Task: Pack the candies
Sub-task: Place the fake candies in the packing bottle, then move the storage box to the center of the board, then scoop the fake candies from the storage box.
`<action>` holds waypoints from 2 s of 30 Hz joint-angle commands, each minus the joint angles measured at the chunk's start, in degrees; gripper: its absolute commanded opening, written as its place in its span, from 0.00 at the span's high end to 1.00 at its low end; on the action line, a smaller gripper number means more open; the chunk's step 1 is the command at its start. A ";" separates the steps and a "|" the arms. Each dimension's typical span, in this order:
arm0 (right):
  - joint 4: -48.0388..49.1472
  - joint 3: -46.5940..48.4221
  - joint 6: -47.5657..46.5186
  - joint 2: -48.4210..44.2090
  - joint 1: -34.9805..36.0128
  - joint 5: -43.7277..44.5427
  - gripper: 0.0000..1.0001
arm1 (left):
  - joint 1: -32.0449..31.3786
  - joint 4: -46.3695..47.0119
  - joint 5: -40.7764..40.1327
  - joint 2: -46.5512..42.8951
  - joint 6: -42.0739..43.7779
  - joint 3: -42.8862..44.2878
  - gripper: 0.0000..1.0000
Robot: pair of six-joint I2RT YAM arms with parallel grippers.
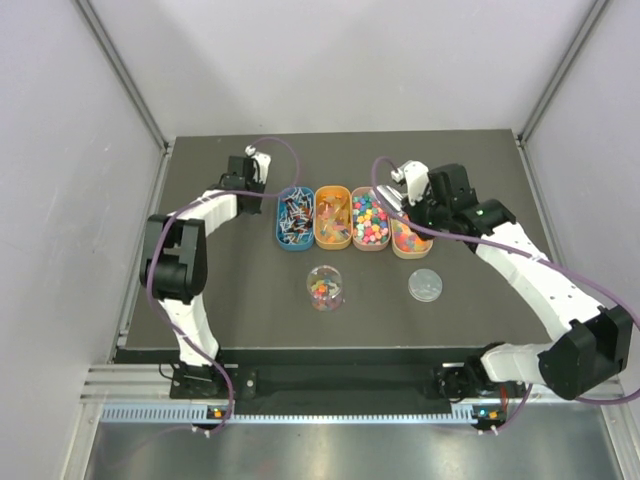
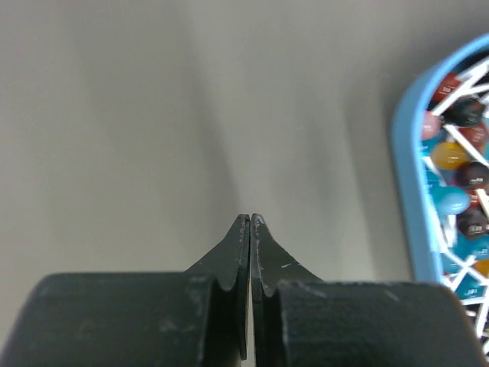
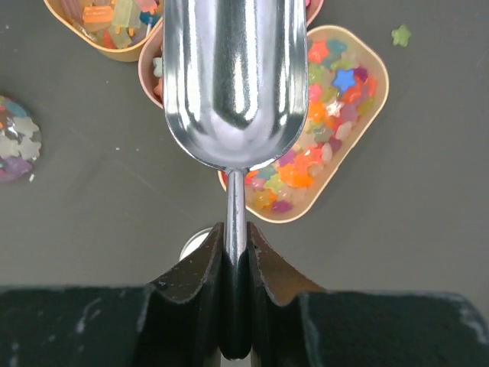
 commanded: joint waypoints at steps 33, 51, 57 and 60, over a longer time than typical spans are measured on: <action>-8.52 -1.02 24.19 1.54 -6.53 -7.76 1.00 | -16.12 -4.86 -0.60 -2.32 -3.75 2.14 0.42; -13.01 -1.19 27.53 6.37 -8.91 -8.55 1.00 | -16.12 -3.54 -7.20 -12.79 -2.25 -4.19 0.38; -13.18 0.83 26.21 9.09 -8.91 -8.46 1.00 | -16.12 -4.07 -7.03 -12.53 -3.39 -3.84 0.38; -13.18 1.88 25.42 11.37 -8.64 -8.20 1.00 | -16.12 -3.81 -6.68 -11.74 -3.92 -4.02 0.38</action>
